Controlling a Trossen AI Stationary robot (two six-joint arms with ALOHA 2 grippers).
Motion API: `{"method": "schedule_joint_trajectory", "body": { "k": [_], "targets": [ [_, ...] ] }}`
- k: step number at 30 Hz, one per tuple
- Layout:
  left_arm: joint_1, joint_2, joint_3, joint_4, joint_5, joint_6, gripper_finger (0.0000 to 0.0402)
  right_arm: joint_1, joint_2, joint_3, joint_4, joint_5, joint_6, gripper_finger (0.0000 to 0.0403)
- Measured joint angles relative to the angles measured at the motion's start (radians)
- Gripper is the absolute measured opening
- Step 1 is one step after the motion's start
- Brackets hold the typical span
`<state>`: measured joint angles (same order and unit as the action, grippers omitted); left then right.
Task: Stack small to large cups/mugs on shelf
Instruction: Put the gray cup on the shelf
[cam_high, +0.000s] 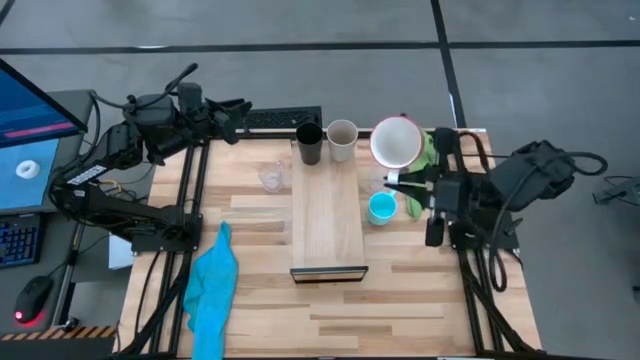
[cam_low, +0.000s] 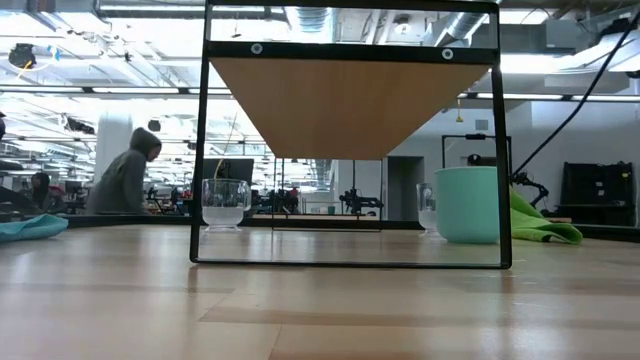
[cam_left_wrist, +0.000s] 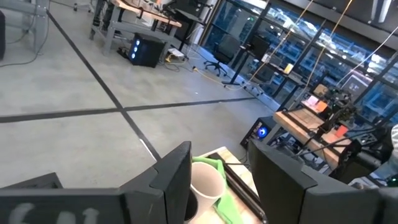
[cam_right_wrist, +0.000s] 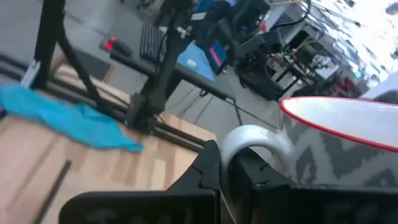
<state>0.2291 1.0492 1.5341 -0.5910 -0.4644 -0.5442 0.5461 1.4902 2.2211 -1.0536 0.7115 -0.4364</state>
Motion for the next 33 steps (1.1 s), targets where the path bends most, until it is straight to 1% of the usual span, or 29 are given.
{"method": "schedule_joint_trajectory", "body": {
  "k": [4,6,8,12,15,19,24,27,29,33],
  "targets": [
    [0.0,0.0,0.0,-0.011,0.0,0.0,0.0151,-0.02,0.012,-0.017,0.032,0.017,0.079,0.0025],
    [0.0,0.0,0.0,-0.014,0.0,-0.001,0.0151,-0.038,0.015,-0.06,0.073,0.033,0.087,0.0025],
    [0.0,0.0,0.0,-0.022,0.0,-0.014,0.0151,-0.059,0.016,-0.111,0.119,0.025,0.11,0.0025],
    [0.0,0.0,0.0,-0.027,0.0,-0.022,0.0151,-0.114,-0.009,-0.24,0.249,0.023,0.198,0.0025],
    [0.0,0.0,0.0,-0.027,0.007,-0.026,0.0151,-0.154,-0.037,-0.365,0.413,0.018,0.228,0.0025],
    [0.0,0.0,0.0,-0.03,0.013,-0.027,0.0151,-0.197,-0.065,-0.548,0.662,-0.017,0.236,0.0025],
    [0.0,0.0,0.0,-0.04,0.013,-0.03,0.0151,-0.247,-0.076,-0.737,0.891,-0.016,0.255,0.0025],
    [0.0,0.0,0.0,-0.06,0.013,-0.036,0.0151,-0.275,-0.049,-0.813,0.999,-0.009,0.256,0.0025],
    [0.0,0.0,0.0,-0.066,0.013,-0.039,0.0151,-0.287,-0.02,-0.851,1.041,-0.029,0.251,0.0025],
    [0.0,0.0,0.0,-0.081,0.013,-0.044,0.0151,-0.307,0.064,-0.877,1.177,-0.073,0.247,0.0025]
  ]
}}
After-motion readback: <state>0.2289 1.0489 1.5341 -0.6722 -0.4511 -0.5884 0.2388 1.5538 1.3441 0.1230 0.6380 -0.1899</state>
